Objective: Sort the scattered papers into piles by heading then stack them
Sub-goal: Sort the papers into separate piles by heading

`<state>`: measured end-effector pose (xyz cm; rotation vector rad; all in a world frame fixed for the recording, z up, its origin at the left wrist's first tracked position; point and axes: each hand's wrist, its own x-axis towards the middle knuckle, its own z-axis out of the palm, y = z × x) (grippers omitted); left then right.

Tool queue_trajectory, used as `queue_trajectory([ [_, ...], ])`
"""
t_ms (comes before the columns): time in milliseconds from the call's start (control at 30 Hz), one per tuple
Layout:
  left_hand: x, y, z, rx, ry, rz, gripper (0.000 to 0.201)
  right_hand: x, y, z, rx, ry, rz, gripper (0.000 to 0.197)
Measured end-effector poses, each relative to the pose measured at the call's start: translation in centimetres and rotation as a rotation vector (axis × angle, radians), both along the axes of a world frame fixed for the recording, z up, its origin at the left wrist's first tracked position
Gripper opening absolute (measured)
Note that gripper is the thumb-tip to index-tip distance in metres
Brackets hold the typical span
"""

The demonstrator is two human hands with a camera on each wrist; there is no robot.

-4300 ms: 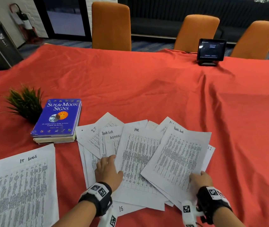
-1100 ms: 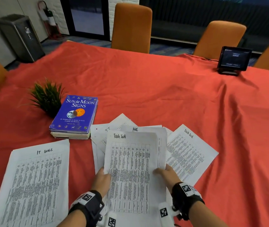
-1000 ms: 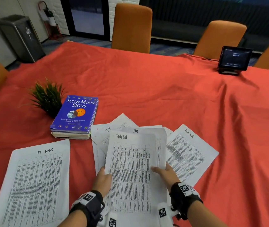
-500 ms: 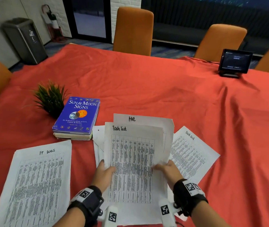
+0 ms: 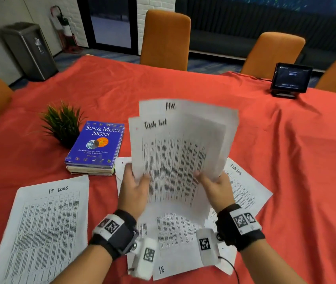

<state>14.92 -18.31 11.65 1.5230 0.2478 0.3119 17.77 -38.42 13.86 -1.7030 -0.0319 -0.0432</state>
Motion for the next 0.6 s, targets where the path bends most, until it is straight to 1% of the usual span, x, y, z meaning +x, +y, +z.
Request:
queue_trajectory([
  [100,1.9,-0.1,5.1,0.029,-0.210,0.027,0.040,1.1,0.9,5.0,0.084,-0.279,-0.036,0.023],
  [167,2.4,-0.1,7.0,0.031,-0.304,0.044,0.038,1.4,1.3,7.0,0.145,-0.395,-0.054,0.026],
  [200,2.5,0.0,7.3,0.034,-0.334,0.047,0.037,1.4,1.4,7.4,0.165,-0.420,-0.064,0.027],
  [300,2.0,0.1,6.2,0.058,-0.326,0.053,0.039,1.1,1.5,6.5,0.168,-0.389,-0.071,0.023],
  [400,0.6,0.2,3.4,0.056,-0.230,0.061,0.039,0.3,1.3,3.6,0.100,-0.287,-0.083,0.015],
  [500,-0.5,0.0,1.6,0.047,-0.128,0.072,0.039,-0.4,1.3,1.2,0.095,-0.169,-0.103,0.014],
  [600,-1.1,-0.1,1.5,0.011,-0.075,0.016,0.042,-0.8,1.5,0.7,0.133,-0.119,-0.109,0.018],
])
